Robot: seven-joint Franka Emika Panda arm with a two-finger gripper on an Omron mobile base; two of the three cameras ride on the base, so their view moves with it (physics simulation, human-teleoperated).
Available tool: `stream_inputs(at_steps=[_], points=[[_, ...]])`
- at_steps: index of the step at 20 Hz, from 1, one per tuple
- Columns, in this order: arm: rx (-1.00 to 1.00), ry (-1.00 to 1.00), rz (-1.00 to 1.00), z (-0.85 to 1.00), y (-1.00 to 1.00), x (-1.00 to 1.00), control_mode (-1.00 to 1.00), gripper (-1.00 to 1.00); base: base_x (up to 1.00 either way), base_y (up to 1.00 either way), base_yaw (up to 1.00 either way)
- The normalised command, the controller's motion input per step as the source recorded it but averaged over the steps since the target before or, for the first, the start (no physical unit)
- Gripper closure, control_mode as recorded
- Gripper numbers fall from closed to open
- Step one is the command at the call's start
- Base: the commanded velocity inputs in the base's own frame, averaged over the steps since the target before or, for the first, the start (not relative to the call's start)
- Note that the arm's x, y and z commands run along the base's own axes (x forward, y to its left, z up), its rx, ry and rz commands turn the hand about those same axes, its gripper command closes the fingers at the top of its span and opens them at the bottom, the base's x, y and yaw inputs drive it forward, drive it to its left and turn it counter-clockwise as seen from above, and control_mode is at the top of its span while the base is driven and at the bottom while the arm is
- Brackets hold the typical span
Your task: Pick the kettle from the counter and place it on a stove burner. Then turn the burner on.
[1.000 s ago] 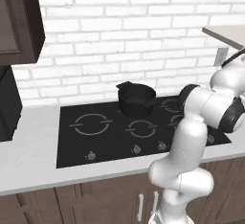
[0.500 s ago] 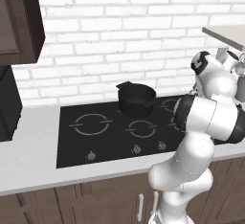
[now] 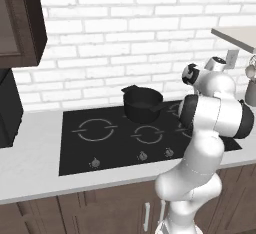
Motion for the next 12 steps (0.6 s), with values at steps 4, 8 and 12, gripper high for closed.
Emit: stream_inputs(at_steps=[4,8,12], points=[[-0.11,0.23,0.00,-0.33,-0.04,0.29,-1.00,1.00,0.00,0.00,0.00],[-0.04,0.20,0.00,-0.32,-0.02,0.01,-1.00,1.00,0.00,0.00,0.00],[0.06,0.12,0.00,-0.17,0.00,0.00,-1.00,1.00,0.00,0.00,0.00]])
